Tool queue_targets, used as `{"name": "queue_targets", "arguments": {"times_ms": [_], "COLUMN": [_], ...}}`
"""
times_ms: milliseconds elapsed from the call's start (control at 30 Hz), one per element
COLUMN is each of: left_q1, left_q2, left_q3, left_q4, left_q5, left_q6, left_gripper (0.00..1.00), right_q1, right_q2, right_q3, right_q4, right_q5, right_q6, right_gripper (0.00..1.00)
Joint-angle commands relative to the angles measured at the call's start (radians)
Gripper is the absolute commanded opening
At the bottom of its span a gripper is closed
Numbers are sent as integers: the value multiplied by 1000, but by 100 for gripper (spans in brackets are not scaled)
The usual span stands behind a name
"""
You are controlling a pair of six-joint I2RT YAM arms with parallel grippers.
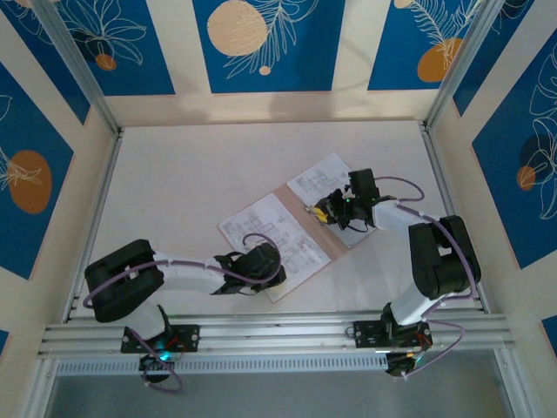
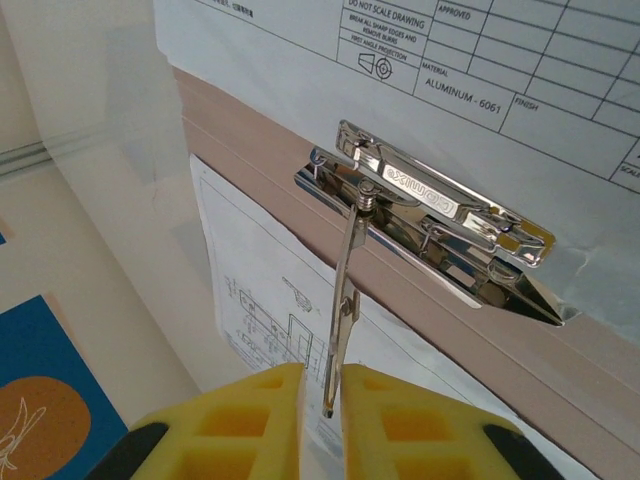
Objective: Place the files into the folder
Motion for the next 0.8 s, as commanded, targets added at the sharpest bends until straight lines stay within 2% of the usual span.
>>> {"name": "queue_targets", "arguments": {"times_ms": [0,500,767], "left_q1": [-4,-10,-15], "left_q2": [19,28,25], "left_q3": [-17,-19,-46], "left_q4": [-46,-37,-4], "left_q5": [-11,-18,-33], "left_q6": [-14,-24,-67], "left_gripper": [16,15,13], "right_q1": [5,3,-8], "right_q2": [16,10,6], "right_q3": [19,-2,-36], "right_q4": [-2,-1,-10], "right_q5": [-28,-22,-19], "right_q6": [11,13,-7], "right_gripper": [18,11,0]}}
